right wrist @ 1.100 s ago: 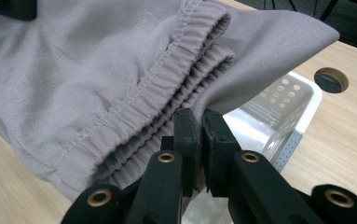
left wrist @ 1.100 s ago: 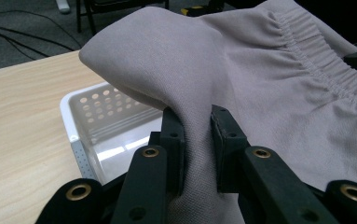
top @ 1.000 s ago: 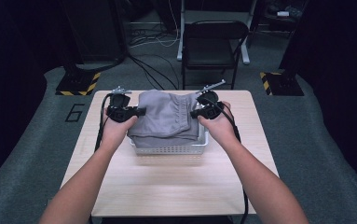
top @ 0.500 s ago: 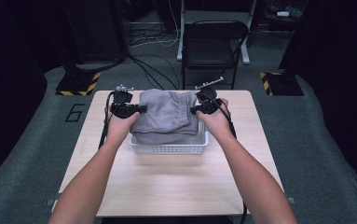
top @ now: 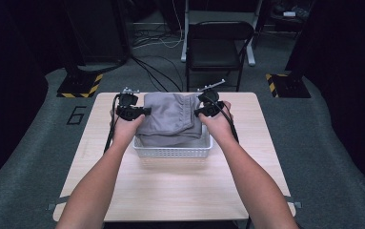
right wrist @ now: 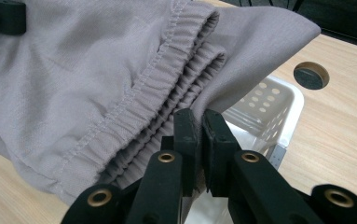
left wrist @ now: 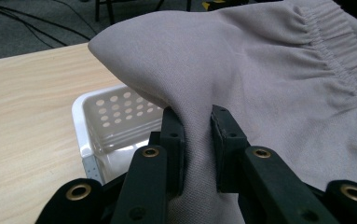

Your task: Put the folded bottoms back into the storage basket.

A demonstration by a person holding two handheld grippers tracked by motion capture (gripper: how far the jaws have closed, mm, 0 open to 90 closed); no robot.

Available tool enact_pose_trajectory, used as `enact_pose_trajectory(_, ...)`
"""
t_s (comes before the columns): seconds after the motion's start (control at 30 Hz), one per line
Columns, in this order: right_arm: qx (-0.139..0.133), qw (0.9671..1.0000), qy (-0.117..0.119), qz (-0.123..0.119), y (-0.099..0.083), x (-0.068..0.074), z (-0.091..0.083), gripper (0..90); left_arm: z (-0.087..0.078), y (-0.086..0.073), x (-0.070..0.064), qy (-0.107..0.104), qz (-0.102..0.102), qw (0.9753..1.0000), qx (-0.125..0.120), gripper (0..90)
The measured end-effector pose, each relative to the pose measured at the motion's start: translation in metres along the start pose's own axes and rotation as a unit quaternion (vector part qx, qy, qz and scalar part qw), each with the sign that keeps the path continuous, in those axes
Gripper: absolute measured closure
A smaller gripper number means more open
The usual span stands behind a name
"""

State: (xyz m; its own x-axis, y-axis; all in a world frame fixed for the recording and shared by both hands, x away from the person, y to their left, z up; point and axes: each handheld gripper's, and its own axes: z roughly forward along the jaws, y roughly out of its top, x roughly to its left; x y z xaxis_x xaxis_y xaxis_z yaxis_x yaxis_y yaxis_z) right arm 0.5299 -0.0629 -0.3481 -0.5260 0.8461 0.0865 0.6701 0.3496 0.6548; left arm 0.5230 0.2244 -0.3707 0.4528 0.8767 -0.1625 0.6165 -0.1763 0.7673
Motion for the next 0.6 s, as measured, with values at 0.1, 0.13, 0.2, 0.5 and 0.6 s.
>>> enact_pose_trajectory(0.1, 0.003, 1.0, -0.003, 0.001, 0.0, 0.0, 0.002, 85.5, 0.003, -0.001, 0.0, 0.0, -0.001, 1.0, 0.003, 77.1)
enact_pose_trajectory(0.13, 0.004, 1.0, -0.005, 0.001, -0.001, -0.001, 0.002, 85.4, 0.004, -0.002, 0.001, 0.0, 0.004, 1.0, 0.007, 77.1)
enact_pose_trajectory(0.2, 0.004, 1.0, -0.004, 0.003, -0.002, -0.002, 0.004, 85.4, 0.007, -0.003, 0.001, 0.002, 0.007, 0.9999, 0.012, 77.1)
enact_pose_trajectory(0.5, 0.016, 0.9997, -0.013, 0.007, -0.009, -0.005, 0.018, 85.4, 0.017, -0.008, 0.001, 0.008, 0.008, 0.9997, 0.022, 77.2)
enact_pose_trajectory(0.6, 0.017, 0.9996, -0.02, 0.006, -0.009, -0.002, 0.02, 85.4, 0.019, -0.01, 0.0, 0.011, 0.008, 0.9996, 0.023, 77.1)
